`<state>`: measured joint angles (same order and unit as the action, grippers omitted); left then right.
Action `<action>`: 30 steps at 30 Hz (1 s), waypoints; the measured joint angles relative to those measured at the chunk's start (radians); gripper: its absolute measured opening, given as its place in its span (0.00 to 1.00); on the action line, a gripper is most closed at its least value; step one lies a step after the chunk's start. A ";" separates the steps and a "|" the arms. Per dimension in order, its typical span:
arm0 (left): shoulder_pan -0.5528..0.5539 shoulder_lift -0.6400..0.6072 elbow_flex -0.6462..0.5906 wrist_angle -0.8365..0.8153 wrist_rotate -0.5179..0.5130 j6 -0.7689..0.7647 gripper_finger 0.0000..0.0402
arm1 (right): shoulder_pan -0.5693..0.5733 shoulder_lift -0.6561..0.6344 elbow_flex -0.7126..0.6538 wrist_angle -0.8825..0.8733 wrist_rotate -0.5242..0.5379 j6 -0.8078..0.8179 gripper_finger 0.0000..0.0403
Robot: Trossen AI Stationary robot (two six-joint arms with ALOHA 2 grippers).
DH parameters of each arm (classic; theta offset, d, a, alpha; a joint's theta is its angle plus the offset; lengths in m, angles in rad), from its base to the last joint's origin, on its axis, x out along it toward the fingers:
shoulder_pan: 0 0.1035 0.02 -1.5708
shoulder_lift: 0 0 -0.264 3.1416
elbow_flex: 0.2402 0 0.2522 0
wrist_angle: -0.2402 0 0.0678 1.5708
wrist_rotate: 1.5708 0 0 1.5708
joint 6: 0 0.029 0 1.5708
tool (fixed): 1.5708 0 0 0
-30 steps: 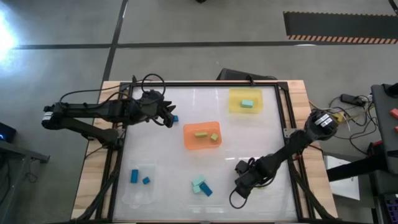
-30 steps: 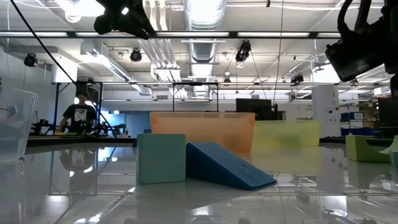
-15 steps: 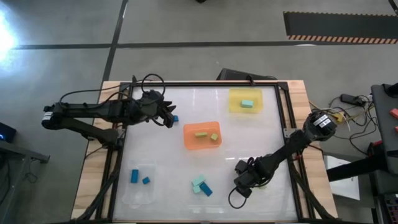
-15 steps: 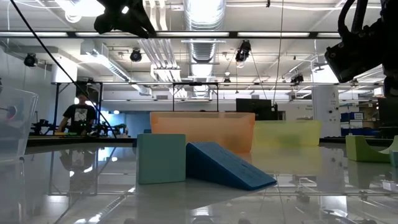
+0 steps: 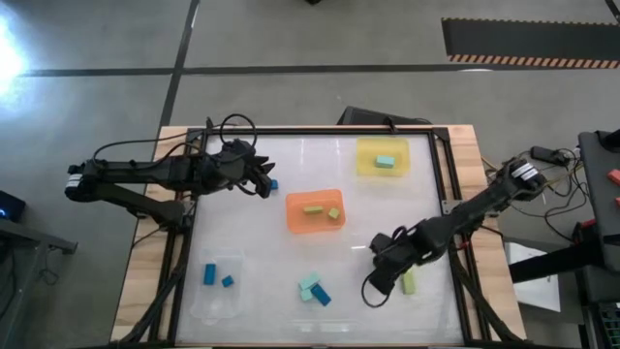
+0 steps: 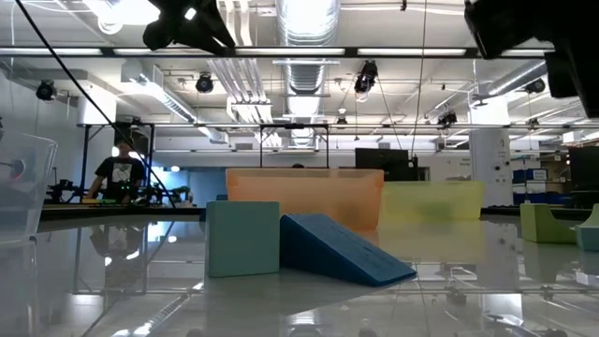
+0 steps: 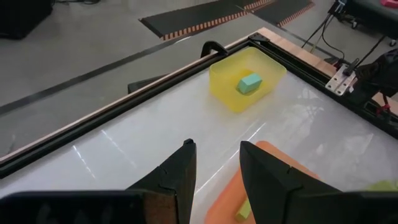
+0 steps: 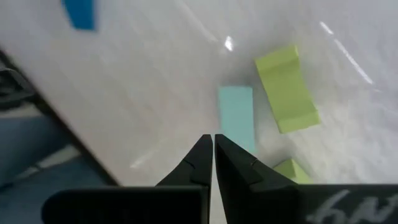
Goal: Sort & place blocks by color
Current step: Put the light blue block into the yellow bin
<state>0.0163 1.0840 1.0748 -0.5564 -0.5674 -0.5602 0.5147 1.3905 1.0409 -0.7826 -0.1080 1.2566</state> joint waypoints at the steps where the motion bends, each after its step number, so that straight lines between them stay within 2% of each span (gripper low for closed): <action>1: 0.002 0.000 0.000 0.000 0.000 0.000 0.27 | -0.005 -0.022 0.000 0.000 0.004 0.005 0.02; 11: 0.003 0.000 0.000 0.008 -0.001 -0.003 0.27 | -0.087 -0.186 0.009 -0.011 0.098 0.024 0.02; 22: 0.004 0.000 0.000 0.067 -0.003 -0.003 0.27 | -0.204 -0.164 0.149 -0.114 0.112 -0.158 0.02; 24: 0.004 0.000 0.000 0.073 -0.003 -0.003 0.27 | -0.204 -0.164 0.152 -0.141 0.091 -0.156 0.02; 30: 0.004 0.000 0.000 0.078 -0.003 -0.002 0.27 | -0.124 -0.147 0.109 -0.147 -0.076 -0.071 0.04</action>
<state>0.0200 1.0840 1.0744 -0.4782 -0.5705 -0.5622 0.3911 1.2436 1.1503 -0.9297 -0.1837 1.1859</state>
